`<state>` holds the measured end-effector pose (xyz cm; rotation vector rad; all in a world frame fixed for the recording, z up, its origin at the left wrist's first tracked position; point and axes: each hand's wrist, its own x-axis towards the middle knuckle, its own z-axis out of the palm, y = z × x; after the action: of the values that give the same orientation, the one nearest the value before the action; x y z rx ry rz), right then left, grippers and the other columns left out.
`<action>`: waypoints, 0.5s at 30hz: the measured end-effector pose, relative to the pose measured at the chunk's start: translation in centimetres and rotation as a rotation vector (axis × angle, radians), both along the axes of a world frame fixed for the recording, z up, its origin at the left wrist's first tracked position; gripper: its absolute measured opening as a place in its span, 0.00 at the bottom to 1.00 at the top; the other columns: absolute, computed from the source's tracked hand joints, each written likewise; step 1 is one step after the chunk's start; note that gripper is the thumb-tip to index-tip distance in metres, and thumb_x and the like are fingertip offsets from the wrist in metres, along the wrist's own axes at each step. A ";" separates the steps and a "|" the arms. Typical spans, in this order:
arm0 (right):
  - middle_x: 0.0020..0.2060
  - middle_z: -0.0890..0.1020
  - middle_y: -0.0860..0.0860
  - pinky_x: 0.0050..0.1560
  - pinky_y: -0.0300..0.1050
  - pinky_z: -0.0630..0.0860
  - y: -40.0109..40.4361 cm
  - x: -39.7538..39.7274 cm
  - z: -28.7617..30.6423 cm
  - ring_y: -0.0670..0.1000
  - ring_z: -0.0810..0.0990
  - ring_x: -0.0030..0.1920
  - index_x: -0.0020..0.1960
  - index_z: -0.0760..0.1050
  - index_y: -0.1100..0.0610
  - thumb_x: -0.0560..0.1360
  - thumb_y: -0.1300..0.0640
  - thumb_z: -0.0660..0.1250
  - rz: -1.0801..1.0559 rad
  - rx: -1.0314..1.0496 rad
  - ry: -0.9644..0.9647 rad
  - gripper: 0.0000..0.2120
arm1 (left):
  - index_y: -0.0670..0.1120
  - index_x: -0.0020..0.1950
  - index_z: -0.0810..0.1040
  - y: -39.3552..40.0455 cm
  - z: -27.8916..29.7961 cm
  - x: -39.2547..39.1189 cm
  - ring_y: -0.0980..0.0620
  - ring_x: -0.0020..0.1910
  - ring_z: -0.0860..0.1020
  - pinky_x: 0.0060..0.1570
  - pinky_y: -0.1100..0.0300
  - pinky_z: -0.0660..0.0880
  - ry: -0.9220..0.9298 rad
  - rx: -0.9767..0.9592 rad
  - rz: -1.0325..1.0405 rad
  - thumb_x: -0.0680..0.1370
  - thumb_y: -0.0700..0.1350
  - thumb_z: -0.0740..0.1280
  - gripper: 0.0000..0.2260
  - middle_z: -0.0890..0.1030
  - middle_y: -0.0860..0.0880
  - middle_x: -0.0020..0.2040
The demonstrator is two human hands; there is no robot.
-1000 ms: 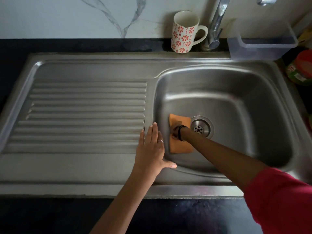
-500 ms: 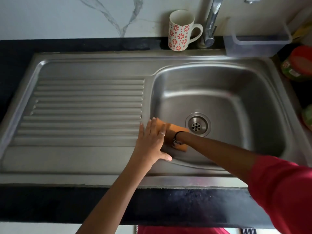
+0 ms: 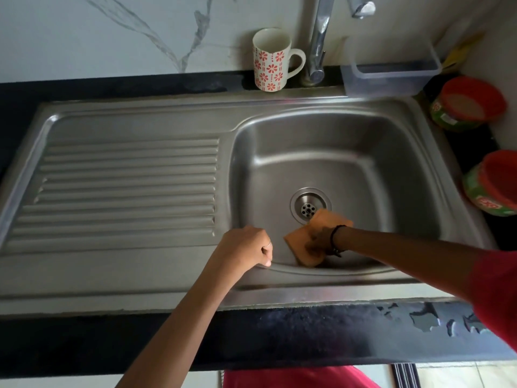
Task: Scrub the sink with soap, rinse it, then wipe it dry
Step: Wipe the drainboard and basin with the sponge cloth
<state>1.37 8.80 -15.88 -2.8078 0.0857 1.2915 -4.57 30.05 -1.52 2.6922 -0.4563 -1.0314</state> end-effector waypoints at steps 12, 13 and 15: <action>0.34 0.82 0.51 0.51 0.44 0.74 -7.1 -1.0 -1.6 0.49 0.79 0.34 0.34 0.77 0.56 0.70 0.44 0.55 0.004 -0.036 0.179 0.19 | 0.47 0.49 0.83 -0.4 -0.1 0.8 0.51 0.47 0.81 0.43 0.66 0.69 0.077 -0.030 -0.025 0.72 0.42 0.70 0.07 0.84 0.50 0.48; 0.24 0.77 0.51 0.46 0.41 0.71 -6.1 -1.9 1.6 0.46 0.75 0.26 0.25 0.73 0.55 0.75 0.53 0.57 0.007 -0.081 0.268 0.20 | 0.47 0.49 0.83 -0.3 -0.2 0.8 0.51 0.47 0.81 0.43 0.66 0.69 0.077 -0.039 -0.026 0.72 0.42 0.70 0.07 0.84 0.50 0.48; 0.15 0.69 0.47 0.35 0.36 0.68 -4.4 -2.7 5.6 0.44 0.68 0.19 0.22 0.65 0.55 0.77 0.67 0.57 -0.012 -0.082 0.374 0.24 | 0.47 0.49 0.83 -0.2 -0.4 0.7 0.51 0.47 0.80 0.42 0.65 0.68 0.069 -0.044 -0.034 0.72 0.43 0.70 0.07 0.84 0.50 0.48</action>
<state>-1.37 4.42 -10.23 -2.5840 0.1715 1.8321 -3.85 29.82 -1.95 2.6098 -0.5071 -1.1057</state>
